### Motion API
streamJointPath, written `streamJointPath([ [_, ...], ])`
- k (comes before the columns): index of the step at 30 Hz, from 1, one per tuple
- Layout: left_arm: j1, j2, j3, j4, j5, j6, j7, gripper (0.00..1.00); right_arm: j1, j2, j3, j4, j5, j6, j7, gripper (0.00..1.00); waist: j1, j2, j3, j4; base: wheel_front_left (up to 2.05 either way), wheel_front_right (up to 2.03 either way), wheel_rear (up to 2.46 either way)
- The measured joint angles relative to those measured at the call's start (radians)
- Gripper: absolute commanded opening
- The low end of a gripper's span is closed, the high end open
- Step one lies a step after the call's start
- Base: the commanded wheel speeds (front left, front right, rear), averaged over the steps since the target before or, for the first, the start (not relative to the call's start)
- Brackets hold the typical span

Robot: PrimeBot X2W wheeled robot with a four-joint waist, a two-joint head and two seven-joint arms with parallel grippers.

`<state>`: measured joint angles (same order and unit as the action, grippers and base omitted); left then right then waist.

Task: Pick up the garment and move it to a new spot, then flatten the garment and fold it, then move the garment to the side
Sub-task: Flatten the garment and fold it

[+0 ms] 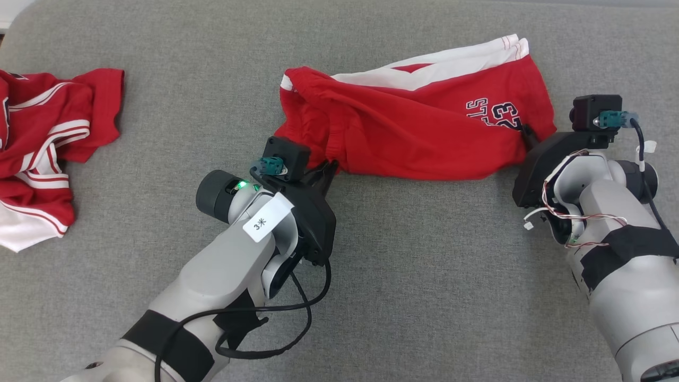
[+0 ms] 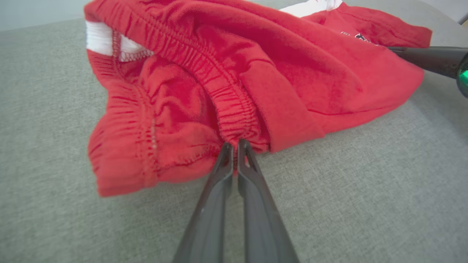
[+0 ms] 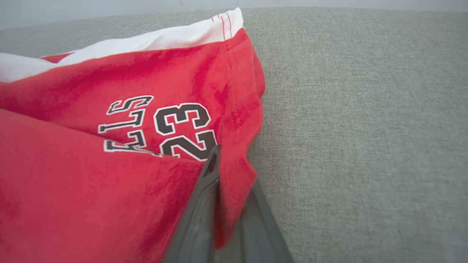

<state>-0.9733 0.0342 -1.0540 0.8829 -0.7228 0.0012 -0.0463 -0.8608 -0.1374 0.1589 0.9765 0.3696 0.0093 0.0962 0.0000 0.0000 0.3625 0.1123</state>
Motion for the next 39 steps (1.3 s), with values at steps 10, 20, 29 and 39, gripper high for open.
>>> streamJointPath([
  [10, 0.001, -0.002, 0.035, 0.017, -0.046, -0.018, -0.07, 0.0, 0.007, -0.027, -0.035, 0.022, 0.035, 0.027, -0.031, 0.0, 0.0, 0.0, -0.012, 0.019, 0.0, 0.0, 0.0],
  [20, 0.077, -0.005, 0.037, 0.039, -0.063, -0.083, -0.149, 0.0, 0.106, -0.034, -0.052, 0.014, 0.062, 0.066, -0.094, 0.0, 0.0, 0.0001, -0.064, 0.029, 0.0, 0.0, 0.0],
  [29, 0.234, 0.056, -0.021, 0.011, -0.059, -0.125, -0.185, 0.0, 0.317, -0.027, -0.067, -0.075, 0.099, 0.098, -0.197, 0.0, -0.0001, 0.0, -0.163, 0.024, 0.0, 0.0, 0.0],
  [39, 0.428, 0.151, -0.02, -0.033, -0.093, -0.132, -0.201, 0.0, 0.607, -0.001, -0.122, -0.188, 0.161, 0.105, -0.283, 0.0, -0.0003, -0.0001, -0.278, 0.0, 0.0, 0.0, 0.0],
])
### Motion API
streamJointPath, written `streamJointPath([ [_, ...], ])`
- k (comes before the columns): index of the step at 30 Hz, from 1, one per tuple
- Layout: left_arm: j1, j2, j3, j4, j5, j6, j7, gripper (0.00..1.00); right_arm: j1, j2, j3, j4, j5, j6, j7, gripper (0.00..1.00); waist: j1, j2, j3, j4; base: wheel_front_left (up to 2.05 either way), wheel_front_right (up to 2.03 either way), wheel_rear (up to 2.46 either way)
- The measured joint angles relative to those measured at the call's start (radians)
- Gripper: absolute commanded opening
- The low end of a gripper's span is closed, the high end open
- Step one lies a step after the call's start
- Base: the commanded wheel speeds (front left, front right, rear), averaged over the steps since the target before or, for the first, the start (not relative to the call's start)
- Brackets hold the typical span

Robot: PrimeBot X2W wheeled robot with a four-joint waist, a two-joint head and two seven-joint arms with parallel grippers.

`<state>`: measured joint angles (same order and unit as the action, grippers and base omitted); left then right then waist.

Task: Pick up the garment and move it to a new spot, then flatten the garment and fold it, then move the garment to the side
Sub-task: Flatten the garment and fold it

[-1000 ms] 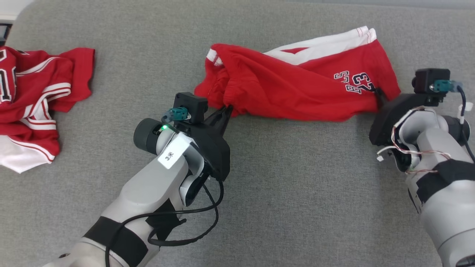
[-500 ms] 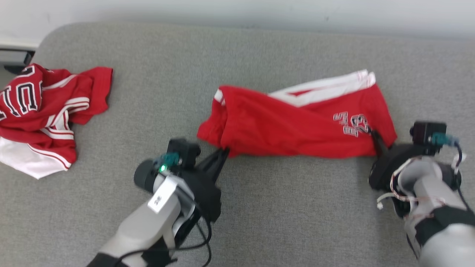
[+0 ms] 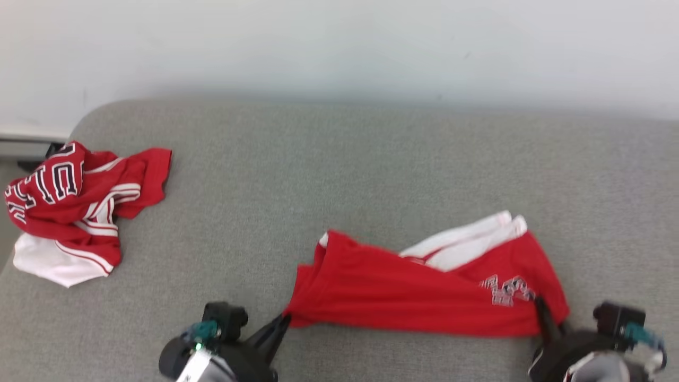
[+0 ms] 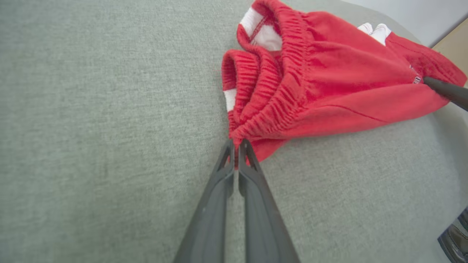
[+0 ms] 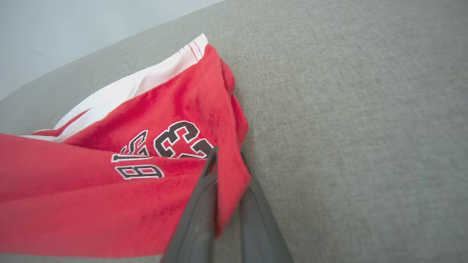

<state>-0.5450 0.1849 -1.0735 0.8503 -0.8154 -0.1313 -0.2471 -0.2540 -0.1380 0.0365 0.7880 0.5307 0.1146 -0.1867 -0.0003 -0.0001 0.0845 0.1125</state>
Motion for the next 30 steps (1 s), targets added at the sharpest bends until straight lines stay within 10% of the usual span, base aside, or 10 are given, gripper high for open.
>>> streamJointPath([
  [8, 0.087, 0.036, 0.013, -0.053, -0.015, 0.0, 0.0, 0.0, 0.165, 0.047, -0.012, -0.091, 0.042, 0.0, -0.007, 0.0, 0.0, 0.0, -0.055, -0.043, 0.0, 0.0, 0.0],
  [10, 0.094, 0.038, 0.01, -0.063, -0.014, 0.0, 0.0, 0.0, 0.186, 0.049, -0.012, -0.112, 0.049, 0.0, -0.007, 0.82, 0.0, 0.0, -0.061, -0.053, 0.0, 0.0, 0.0],
  [11, 0.094, 0.037, 0.009, -0.068, -0.014, 0.0, 0.0, 0.26, 0.194, 0.049, -0.012, -0.119, 0.058, 0.0, -0.007, 1.0, 0.0, 0.0, -0.063, -0.056, 0.0, 0.0, 0.0],
  [12, 0.094, 0.037, 0.008, -0.072, -0.014, 0.0, 0.0, 0.91, 0.204, 0.049, -0.012, -0.129, 0.062, 0.0, -0.005, 1.0, 0.0, 0.0, -0.064, -0.058, 0.0, 0.0, 0.0],
  [13, 0.094, 0.038, 0.007, -0.073, -0.013, 0.0, 0.0, 1.0, 0.214, 0.049, -0.01, -0.14, 0.062, 0.0, -0.001, 1.0, 0.0001, 0.0, -0.064, -0.059, 0.0, 0.0, 0.0],
  [20, 0.115, 0.074, 0.033, -0.077, -0.013, 0.033, -0.002, 1.0, 0.248, 0.034, -0.019, -0.226, 0.063, -0.002, 0.002, 1.0, 0.0002, 0.0, -0.061, -0.054, 0.0, 0.0, 0.0],
  [30, 0.152, 0.131, 0.229, -0.13, -0.063, 0.197, -0.002, 1.0, 0.294, 0.014, -0.112, -0.373, 0.074, -0.059, -0.038, 1.0, 0.0002, 0.0001, -0.09, -0.044, 0.0, 0.0, 0.0],
])
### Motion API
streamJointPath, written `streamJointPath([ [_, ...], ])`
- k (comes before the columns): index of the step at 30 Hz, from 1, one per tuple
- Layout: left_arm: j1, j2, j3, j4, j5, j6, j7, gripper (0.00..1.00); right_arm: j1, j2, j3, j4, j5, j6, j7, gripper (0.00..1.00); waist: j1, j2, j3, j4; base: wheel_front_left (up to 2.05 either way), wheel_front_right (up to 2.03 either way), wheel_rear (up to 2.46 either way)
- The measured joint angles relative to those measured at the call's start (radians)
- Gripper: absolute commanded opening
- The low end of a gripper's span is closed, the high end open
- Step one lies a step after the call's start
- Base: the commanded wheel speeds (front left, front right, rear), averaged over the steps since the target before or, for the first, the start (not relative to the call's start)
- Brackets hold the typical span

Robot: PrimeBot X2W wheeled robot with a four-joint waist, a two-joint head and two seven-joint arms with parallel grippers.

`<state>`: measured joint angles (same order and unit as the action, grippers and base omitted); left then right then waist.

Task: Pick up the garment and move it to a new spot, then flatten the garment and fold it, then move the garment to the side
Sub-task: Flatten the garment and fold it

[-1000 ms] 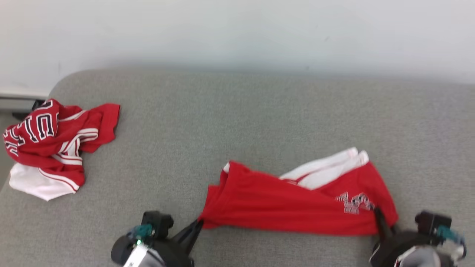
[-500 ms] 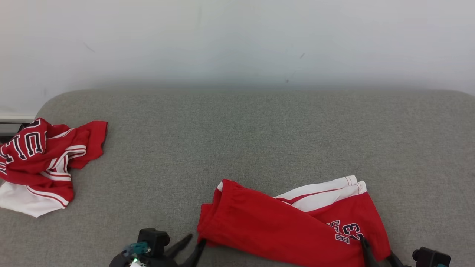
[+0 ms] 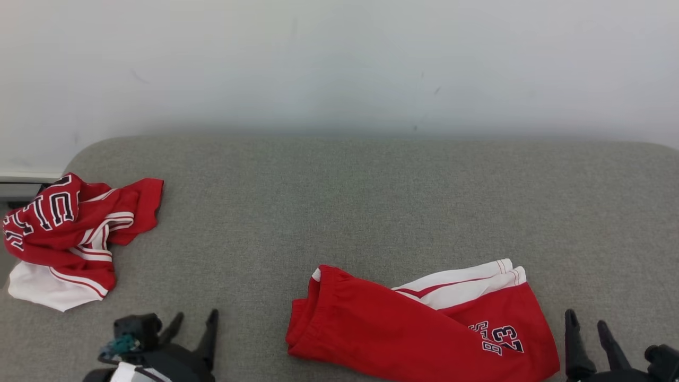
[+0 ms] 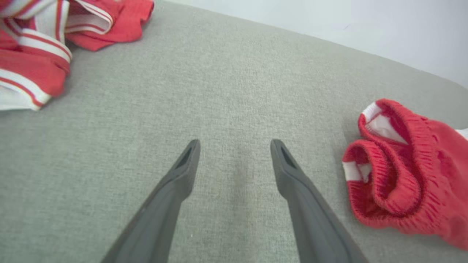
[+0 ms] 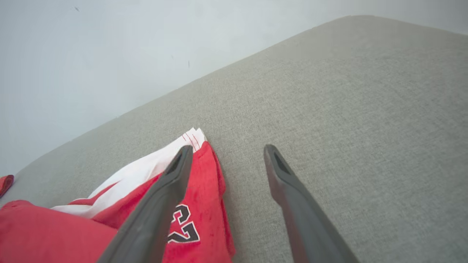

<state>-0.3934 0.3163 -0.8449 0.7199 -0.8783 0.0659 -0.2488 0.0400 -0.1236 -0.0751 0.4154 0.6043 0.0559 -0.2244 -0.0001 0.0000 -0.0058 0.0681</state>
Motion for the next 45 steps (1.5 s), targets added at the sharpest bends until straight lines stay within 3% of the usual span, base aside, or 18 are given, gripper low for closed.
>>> streamJointPath([
  [4, 0.001, 0.018, 0.068, -0.072, 0.04, 0.058, 0.0, 1.0, 0.002, 0.003, -0.014, -0.07, -0.015, -0.017, -0.016, 1.0, 0.0, 0.0, -0.022, 0.004, 0.0, 0.0, 0.0],
  [13, 0.054, 0.031, 0.167, -0.246, 0.146, 0.059, -0.002, 1.0, 0.018, 0.007, 0.026, -0.195, -0.106, -0.031, -0.024, 1.0, 0.0, 0.0, -0.073, 0.014, 0.0, 0.0, 0.0],
  [21, 0.141, -0.03, 0.319, -0.32, 0.242, 0.058, -0.003, 1.0, 0.059, 0.01, 0.057, -0.283, -0.166, -0.048, -0.024, 1.0, 0.0, 0.0, -0.111, 0.02, 0.0, 0.0, 0.0],
  [33, 0.243, -0.071, 0.393, -0.343, 0.319, 0.058, -0.003, 1.0, 0.078, 0.027, 0.074, -0.325, -0.167, -0.061, -0.027, 1.0, 0.0001, 0.0, -0.109, 0.012, 0.0, 0.0, 0.0],
  [45, 0.252, -0.087, 0.4, -0.388, 0.388, 0.058, -0.003, 1.0, 0.078, 0.028, 0.074, -0.352, -0.167, -0.066, -0.026, 1.0, 0.0001, 0.0, -0.096, 0.007, 0.0, 0.0, 0.0],
])
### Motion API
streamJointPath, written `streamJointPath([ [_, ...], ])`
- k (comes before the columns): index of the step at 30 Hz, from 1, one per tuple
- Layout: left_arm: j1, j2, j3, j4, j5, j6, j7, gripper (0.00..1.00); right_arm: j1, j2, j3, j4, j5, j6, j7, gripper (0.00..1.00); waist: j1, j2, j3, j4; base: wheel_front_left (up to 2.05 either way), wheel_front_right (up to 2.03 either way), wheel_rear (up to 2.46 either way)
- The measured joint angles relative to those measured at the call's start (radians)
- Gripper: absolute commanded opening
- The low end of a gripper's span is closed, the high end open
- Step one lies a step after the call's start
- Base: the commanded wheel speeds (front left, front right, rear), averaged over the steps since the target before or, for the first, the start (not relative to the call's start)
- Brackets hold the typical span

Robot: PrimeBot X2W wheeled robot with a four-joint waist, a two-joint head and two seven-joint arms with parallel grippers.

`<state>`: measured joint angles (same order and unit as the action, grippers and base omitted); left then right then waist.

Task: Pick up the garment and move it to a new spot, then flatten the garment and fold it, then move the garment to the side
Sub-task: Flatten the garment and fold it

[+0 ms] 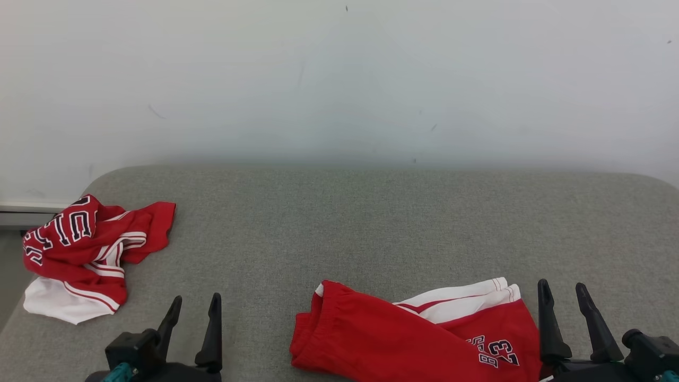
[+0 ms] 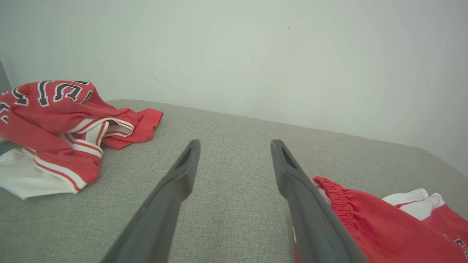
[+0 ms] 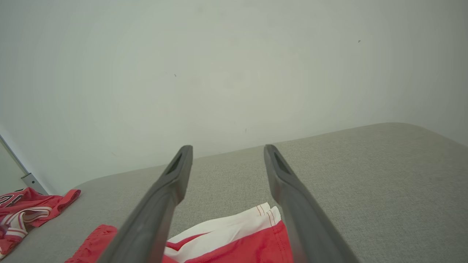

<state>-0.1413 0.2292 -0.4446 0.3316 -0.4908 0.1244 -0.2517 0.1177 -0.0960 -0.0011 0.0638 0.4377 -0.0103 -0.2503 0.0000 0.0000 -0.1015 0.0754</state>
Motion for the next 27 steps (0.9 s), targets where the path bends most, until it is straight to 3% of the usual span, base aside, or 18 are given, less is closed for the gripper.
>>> streamJointPath([
  [5, 0.015, -0.007, 0.002, -0.025, 0.038, 0.0, 0.0, 1.0, -0.001, -0.003, 0.0, 0.005, 0.001, -0.008, 0.037, 1.0, 0.0, 0.0, 0.004, -0.002, 0.0, 0.0, 0.0],
  [10, 0.016, -0.009, 0.001, -0.049, 0.058, 0.0, 0.0, 1.0, -0.009, -0.055, 0.023, 0.072, -0.008, -0.034, 0.211, 1.0, 0.0, 0.0, 0.013, -0.005, 0.0, 0.0, 0.0],
  [13, 0.014, -0.02, -0.015, -0.059, 0.078, 0.0, 0.0, 1.0, -0.069, -0.086, -0.015, 0.097, 0.0, -0.061, 0.299, 1.0, 0.0, 0.0, 0.023, -0.003, 0.0, 0.0, 0.0],
  [20, 0.008, -0.045, -0.057, -0.073, 0.098, 0.0, 0.006, 1.0, -0.186, -0.172, -0.012, 0.212, 0.017, -0.062, 0.533, 1.0, 0.0, 0.0001, 0.046, 0.023, 0.0, 0.0, 0.0],
  [27, -0.012, -0.049, -0.072, -0.082, 0.104, 0.0, 0.022, 1.0, -0.24, -0.182, 0.035, 0.295, 0.019, -0.065, 0.688, 1.0, 0.0001, 0.0001, 0.075, 0.066, 0.0, 0.0, 0.0],
])
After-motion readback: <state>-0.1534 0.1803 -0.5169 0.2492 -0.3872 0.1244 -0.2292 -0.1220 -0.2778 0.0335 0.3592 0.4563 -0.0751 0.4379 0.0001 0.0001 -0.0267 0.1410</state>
